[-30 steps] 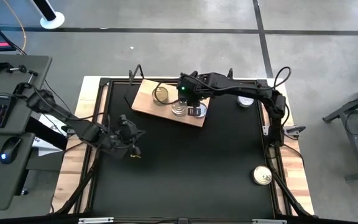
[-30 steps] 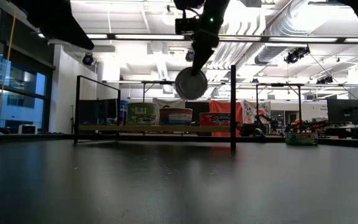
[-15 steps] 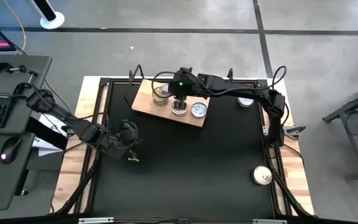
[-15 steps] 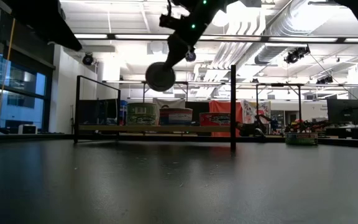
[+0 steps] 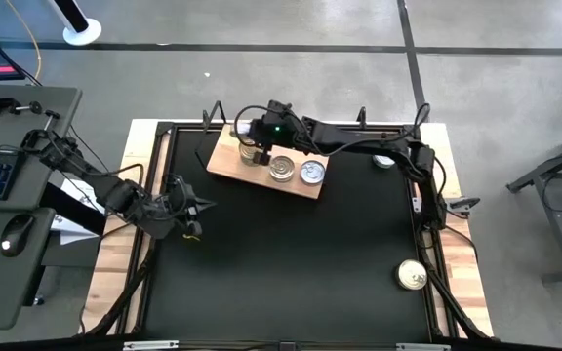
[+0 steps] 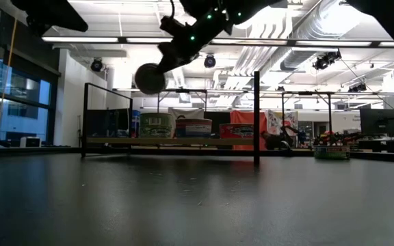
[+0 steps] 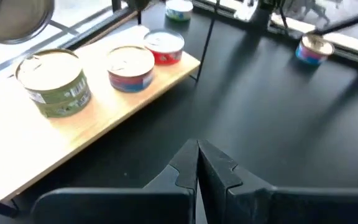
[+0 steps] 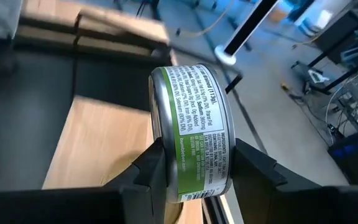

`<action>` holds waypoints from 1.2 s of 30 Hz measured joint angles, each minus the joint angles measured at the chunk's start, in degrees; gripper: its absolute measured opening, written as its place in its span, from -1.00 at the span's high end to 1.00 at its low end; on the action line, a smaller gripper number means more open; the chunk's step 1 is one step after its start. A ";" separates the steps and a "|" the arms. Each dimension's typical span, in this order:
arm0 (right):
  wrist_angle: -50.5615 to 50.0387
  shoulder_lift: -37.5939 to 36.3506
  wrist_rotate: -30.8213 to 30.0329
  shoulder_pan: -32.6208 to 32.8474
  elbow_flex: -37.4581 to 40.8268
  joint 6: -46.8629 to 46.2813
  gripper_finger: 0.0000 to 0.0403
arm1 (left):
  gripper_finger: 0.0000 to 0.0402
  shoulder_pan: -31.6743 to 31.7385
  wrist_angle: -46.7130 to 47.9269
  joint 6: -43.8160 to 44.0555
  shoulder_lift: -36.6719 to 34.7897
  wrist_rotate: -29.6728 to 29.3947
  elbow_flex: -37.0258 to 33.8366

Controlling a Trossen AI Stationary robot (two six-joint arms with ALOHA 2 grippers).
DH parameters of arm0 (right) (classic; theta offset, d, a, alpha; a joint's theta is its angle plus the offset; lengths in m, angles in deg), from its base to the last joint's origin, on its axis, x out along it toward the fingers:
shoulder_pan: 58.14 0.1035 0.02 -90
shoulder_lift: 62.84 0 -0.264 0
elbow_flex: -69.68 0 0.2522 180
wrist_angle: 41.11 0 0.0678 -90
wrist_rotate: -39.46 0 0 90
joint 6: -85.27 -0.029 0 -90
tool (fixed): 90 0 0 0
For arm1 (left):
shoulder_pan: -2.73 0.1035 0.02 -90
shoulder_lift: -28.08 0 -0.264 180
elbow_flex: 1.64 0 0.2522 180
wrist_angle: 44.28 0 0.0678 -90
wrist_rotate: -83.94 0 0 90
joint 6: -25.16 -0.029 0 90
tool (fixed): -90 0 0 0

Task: Stack canned seafood by type on shelf
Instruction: Put the bottom green tuna can on the shelf

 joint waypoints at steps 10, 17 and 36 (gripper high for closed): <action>3.48 3.79 4.57 3.19 0.09 1.52 0.41 | 1.00 -0.09 0.76 4.36 0.32 0.04 -0.02; 4.54 8.11 -2.18 7.47 0.02 11.72 0.41 | 1.00 -0.56 3.62 7.49 2.16 0.61 -0.02; 14.13 17.45 -23.05 11.67 0.00 27.30 0.38 | 1.00 -0.56 3.17 8.94 4.29 1.83 -0.02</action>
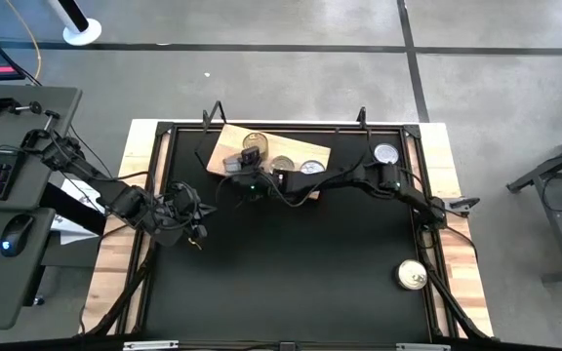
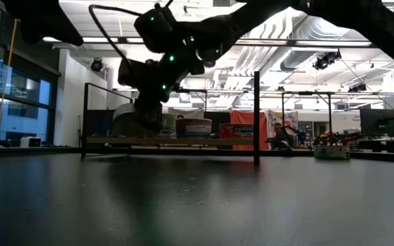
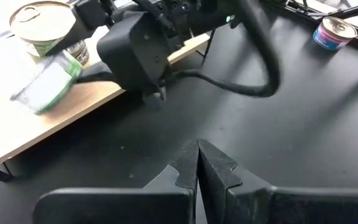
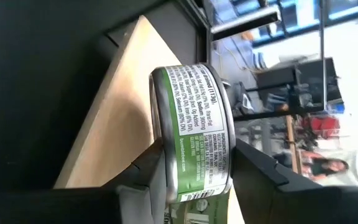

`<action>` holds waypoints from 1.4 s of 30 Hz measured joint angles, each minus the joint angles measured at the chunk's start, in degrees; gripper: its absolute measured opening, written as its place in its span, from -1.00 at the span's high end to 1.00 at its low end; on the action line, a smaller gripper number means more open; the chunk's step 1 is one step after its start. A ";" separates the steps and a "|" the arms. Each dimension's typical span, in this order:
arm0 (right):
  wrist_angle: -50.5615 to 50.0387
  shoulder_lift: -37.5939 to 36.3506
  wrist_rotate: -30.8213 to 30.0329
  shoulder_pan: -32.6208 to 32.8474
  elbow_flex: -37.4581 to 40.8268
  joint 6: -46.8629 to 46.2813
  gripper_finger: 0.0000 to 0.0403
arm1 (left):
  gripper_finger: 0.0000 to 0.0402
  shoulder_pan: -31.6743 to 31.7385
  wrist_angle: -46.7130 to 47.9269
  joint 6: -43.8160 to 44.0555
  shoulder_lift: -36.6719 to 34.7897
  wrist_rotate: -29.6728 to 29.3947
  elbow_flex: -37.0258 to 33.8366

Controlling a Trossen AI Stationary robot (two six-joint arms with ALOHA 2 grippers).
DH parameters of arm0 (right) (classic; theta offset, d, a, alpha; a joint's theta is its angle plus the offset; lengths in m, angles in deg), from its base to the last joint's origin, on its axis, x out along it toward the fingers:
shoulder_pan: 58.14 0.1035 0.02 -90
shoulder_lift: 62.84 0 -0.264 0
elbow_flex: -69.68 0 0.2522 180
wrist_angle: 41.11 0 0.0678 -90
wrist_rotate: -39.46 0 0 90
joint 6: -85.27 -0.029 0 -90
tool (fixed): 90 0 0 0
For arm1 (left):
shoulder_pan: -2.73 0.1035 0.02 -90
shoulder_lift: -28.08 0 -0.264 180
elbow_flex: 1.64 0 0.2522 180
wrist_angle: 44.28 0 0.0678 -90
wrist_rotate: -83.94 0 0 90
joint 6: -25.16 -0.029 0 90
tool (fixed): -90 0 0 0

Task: Stack canned seafood by type on shelf
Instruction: Put the bottom green tuna can on the shelf

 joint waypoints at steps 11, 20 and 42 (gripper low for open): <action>1.78 1.44 0.54 0.03 -0.05 -4.65 0.12 | 1.00 0.00 0.15 -0.44 0.00 1.18 0.00; 1.28 1.42 -2.81 0.02 -0.17 -5.83 0.04 | 1.00 0.00 1.37 -0.46 0.00 1.18 0.00; -3.90 1.33 -4.10 0.13 -0.17 -10.60 -0.44 | 1.00 0.00 2.63 -0.52 0.00 1.16 0.00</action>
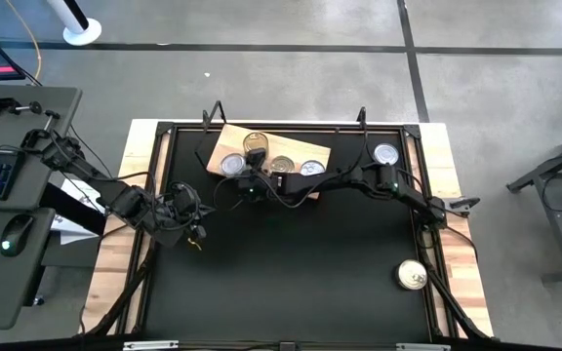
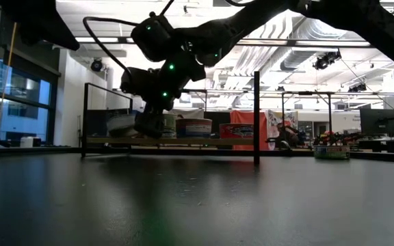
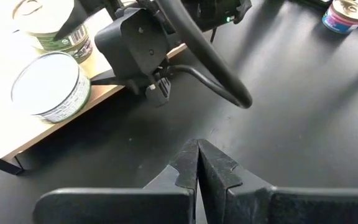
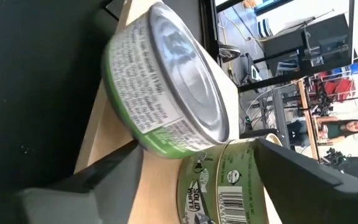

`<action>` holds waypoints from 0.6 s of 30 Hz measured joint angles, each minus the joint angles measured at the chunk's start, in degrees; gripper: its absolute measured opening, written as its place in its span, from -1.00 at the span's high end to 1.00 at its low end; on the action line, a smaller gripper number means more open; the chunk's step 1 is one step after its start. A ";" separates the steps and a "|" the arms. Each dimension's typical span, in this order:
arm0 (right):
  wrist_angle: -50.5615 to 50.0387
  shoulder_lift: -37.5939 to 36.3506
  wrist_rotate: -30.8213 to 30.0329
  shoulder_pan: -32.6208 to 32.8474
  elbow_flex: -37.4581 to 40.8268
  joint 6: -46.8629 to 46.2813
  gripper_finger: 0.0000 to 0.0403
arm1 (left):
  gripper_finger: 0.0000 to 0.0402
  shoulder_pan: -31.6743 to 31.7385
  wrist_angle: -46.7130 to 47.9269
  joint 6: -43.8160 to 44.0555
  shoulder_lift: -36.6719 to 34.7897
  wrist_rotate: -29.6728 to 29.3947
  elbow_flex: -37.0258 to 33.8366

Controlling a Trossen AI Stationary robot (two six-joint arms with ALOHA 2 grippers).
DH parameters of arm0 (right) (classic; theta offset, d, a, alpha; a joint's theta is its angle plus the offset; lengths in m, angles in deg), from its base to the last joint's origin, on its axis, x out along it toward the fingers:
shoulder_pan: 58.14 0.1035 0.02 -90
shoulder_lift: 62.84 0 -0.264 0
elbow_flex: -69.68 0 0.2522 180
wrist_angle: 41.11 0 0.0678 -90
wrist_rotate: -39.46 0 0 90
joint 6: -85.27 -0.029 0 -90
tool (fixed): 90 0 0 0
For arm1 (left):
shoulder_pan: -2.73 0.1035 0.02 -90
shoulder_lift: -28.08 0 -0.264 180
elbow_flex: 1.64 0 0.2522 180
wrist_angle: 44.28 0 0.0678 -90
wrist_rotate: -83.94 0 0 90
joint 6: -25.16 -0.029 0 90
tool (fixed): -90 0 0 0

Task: Stack canned seafood by type on shelf
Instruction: Put the bottom green tuna can on the shelf

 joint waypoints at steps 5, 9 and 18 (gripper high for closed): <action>-0.29 -0.04 -4.10 0.07 0.00 1.36 -0.58 | 1.00 0.00 0.10 -0.18 0.00 0.00 0.00; -0.43 -0.07 -4.96 0.34 0.00 6.14 -0.59 | 1.00 0.00 0.13 -1.48 0.00 0.00 0.00; -4.48 -0.61 -4.79 3.40 0.00 7.07 -0.59 | 1.00 0.33 0.05 -0.53 0.00 -0.03 0.00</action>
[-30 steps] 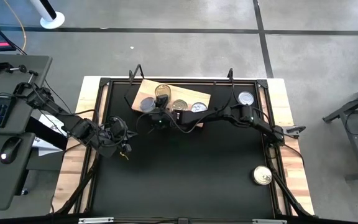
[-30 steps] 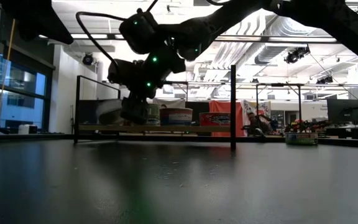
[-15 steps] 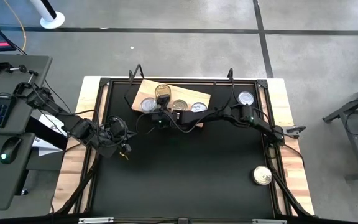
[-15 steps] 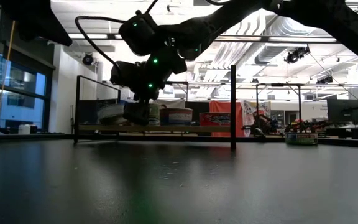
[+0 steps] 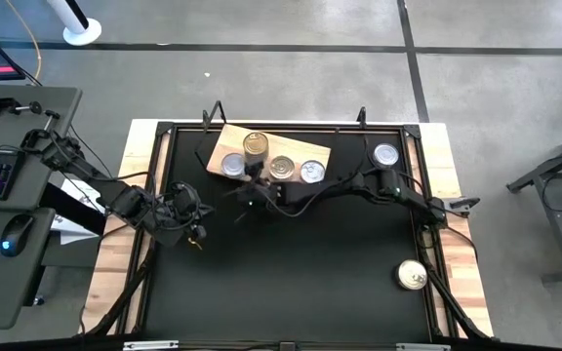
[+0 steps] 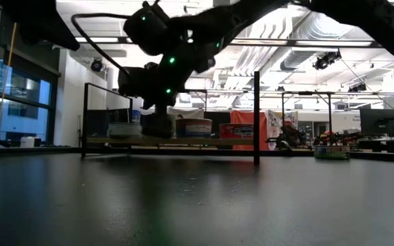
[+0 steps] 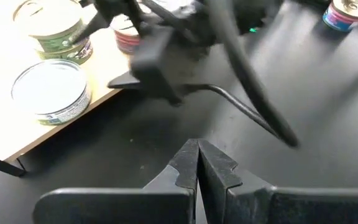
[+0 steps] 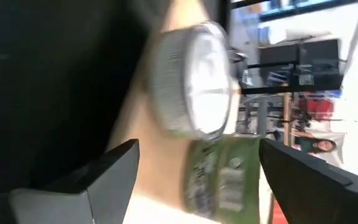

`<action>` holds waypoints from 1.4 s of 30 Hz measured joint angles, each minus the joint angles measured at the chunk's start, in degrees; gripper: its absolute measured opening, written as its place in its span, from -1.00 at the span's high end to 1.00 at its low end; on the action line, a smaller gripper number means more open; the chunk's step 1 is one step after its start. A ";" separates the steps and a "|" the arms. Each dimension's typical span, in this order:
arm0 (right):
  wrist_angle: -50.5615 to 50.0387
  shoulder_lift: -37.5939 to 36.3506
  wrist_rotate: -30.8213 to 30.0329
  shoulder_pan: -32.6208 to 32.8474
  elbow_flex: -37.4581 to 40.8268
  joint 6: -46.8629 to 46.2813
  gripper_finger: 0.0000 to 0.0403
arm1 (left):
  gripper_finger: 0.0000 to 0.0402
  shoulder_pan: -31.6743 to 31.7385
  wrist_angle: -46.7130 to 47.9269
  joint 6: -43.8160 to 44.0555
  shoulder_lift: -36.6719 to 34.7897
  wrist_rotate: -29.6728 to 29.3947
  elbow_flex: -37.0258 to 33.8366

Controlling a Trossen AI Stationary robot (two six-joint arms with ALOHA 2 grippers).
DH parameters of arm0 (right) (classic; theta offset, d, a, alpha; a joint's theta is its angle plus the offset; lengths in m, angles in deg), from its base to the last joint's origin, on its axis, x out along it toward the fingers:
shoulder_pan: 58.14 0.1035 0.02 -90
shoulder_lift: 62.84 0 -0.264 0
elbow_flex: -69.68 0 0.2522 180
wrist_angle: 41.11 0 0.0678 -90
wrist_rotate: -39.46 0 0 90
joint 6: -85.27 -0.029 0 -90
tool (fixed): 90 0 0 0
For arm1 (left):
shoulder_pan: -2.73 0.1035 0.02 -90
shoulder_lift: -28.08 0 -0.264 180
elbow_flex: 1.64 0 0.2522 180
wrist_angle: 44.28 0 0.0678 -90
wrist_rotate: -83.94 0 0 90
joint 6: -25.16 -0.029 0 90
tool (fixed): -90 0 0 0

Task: Stack canned seafood by type on shelf
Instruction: Put the bottom green tuna can on the shelf

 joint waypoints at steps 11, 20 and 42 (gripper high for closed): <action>-42.69 -11.22 26.85 2.07 -0.04 -39.50 -0.59 | 1.00 3.51 -1.78 -3.98 5.76 1.40 -0.35; -53.11 -24.08 45.31 3.37 13.62 -54.77 -0.59 | 1.00 15.81 -25.69 -31.63 13.48 19.08 -7.63; -42.89 -49.79 34.95 20.56 41.75 -100.20 -0.59 | 1.00 43.19 -33.37 -48.77 18.89 30.40 -6.96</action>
